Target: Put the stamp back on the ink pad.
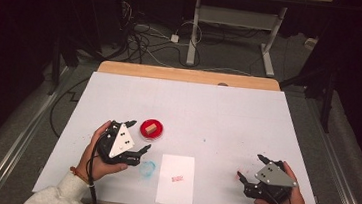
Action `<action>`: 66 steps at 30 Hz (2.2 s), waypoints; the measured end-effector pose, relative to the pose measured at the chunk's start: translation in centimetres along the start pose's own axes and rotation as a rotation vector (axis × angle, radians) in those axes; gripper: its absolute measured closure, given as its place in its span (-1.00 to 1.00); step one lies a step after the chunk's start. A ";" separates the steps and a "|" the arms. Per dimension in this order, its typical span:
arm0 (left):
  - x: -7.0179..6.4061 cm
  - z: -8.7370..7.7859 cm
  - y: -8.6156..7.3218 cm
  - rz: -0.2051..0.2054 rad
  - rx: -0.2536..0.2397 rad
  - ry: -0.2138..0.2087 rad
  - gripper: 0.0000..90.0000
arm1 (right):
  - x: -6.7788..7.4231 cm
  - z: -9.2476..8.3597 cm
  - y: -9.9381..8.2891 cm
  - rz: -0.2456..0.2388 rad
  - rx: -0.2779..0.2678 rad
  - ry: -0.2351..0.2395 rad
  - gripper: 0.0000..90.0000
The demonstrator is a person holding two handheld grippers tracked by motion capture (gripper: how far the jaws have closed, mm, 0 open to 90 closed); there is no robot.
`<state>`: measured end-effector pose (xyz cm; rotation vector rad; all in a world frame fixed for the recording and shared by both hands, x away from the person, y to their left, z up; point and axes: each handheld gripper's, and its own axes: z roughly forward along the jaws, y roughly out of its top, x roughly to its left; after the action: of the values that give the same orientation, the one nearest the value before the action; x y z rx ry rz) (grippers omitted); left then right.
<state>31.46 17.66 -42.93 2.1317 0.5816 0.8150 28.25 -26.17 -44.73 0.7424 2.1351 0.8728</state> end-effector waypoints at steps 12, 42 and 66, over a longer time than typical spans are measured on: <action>0.1 -0.7 -3.2 -0.044 0.035 0.016 -0.63 | 0.0 0.3 -0.3 0.005 0.014 0.003 -0.56; -0.7 -1.5 -5.8 -0.034 0.083 -0.009 -0.63 | 0.4 0.0 -0.2 -0.005 0.023 -0.005 -0.56; 0.3 -1.2 -6.1 -0.099 0.086 -0.001 -0.63 | -0.1 0.3 -0.2 0.043 0.011 0.044 -0.56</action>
<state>30.03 22.09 -46.99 2.1623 0.7270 0.7462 28.52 -26.28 -45.05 0.7834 2.1710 0.9082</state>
